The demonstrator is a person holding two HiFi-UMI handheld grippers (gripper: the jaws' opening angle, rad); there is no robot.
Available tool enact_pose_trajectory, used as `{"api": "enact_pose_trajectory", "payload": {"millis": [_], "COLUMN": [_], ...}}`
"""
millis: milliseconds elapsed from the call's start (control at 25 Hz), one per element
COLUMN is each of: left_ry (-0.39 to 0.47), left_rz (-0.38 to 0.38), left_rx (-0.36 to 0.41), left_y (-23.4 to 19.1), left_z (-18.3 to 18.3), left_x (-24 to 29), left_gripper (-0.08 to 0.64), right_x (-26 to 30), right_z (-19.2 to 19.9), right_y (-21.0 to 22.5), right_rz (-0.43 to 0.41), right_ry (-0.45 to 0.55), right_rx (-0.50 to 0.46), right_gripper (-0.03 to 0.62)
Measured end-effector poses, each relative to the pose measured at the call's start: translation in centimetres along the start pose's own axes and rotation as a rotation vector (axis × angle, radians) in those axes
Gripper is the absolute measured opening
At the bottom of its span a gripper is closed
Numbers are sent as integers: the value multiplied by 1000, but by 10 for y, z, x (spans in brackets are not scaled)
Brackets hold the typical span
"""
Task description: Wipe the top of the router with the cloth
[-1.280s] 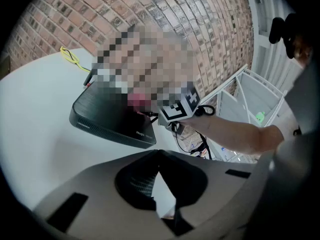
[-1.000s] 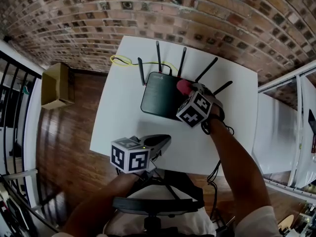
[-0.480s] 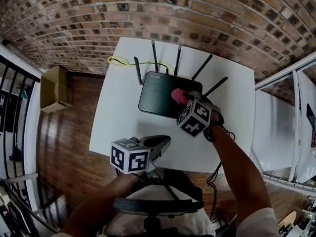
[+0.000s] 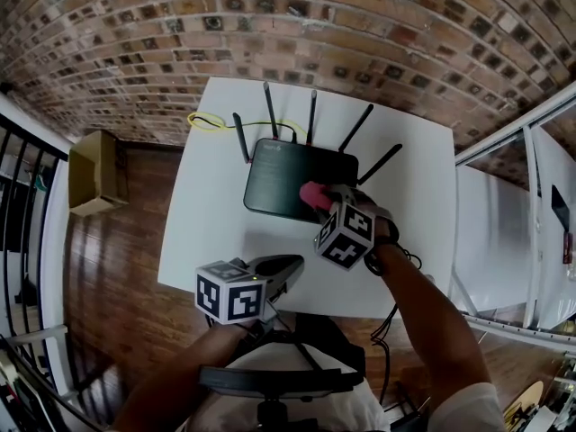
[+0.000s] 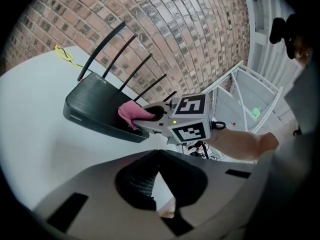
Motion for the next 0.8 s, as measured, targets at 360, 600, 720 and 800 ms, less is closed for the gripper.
{"api": "enact_pose_trajectory", "payload": {"millis": [360, 600, 720, 800], "left_ry": [-9, -18, -19, -19], "left_rz": [4, 10, 13, 13], "left_rx": [9, 12, 17, 17], "left_y": [3, 5, 5, 5], "left_z": [-1, 0, 0, 1], "left_x": [1, 4, 4, 3], "left_gripper": [3, 3, 3, 3], "right_x": [-12, -16, -18, -19], "right_z": [6, 12, 13, 14], "right_y": [-18, -27, -31, -35], "right_rz": [-44, -70, -80, -89], "right_ry": [21, 34, 32, 32], "right_rx": [-15, -1, -9, -11], "right_gripper": [124, 124, 124, 124]}}
Point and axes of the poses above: the fingertips, and each gripper's own axes: x forward along the fingers, y to its right, z out of its underside, the point moved 7 cm from there along -x, backward along the fingers
